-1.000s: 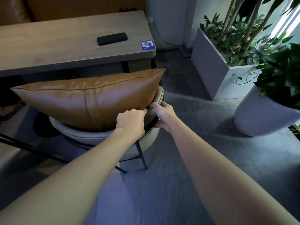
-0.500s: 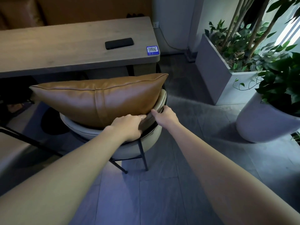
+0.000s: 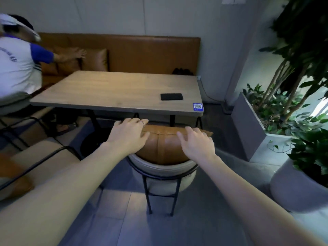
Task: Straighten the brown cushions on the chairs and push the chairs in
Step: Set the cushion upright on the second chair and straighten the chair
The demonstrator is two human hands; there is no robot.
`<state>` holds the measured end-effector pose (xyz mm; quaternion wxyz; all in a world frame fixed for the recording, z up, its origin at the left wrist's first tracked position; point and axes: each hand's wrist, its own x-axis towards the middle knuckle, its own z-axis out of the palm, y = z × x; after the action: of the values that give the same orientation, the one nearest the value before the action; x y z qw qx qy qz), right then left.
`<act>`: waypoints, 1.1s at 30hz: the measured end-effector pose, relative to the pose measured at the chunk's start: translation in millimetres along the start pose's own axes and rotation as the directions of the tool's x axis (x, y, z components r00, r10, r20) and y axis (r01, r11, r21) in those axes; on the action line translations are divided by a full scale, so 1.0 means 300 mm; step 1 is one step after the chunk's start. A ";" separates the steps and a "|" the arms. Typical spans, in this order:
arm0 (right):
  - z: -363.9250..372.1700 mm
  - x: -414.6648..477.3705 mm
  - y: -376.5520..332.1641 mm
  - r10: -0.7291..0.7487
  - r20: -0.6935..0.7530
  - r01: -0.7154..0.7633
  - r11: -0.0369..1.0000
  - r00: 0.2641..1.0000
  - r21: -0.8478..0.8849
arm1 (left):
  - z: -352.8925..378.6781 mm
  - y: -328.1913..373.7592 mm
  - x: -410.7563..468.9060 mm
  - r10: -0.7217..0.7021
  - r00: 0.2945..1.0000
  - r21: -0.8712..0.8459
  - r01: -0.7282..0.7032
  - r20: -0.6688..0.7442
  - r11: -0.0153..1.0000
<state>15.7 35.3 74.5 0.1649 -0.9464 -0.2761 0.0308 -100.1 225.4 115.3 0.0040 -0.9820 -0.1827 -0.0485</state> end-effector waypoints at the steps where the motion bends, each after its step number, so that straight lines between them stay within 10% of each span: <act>1: -0.039 -0.006 -0.066 -0.030 -0.028 0.030 0.999 0.999 -0.016 | -0.050 -0.030 -0.024 -0.017 0.999 -0.008 0.017 -0.041 1.000; 18: -0.355 -0.368 -1.412 -0.460 -0.215 0.468 0.884 0.862 -0.014 | -0.691 -0.967 -0.702 -0.273 0.876 0.046 0.316 -0.397 0.948; 33: 0.010 -0.543 -2.252 -0.670 -0.080 0.666 0.705 0.738 0.243 | -0.692 -1.691 -1.252 -0.585 0.734 0.029 0.632 -0.345 0.775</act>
<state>-468.6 485.2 288.6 0.2834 -0.7525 -0.5945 0.0112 -650.5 558.8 280.7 0.0879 -0.8436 -0.4943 -0.1906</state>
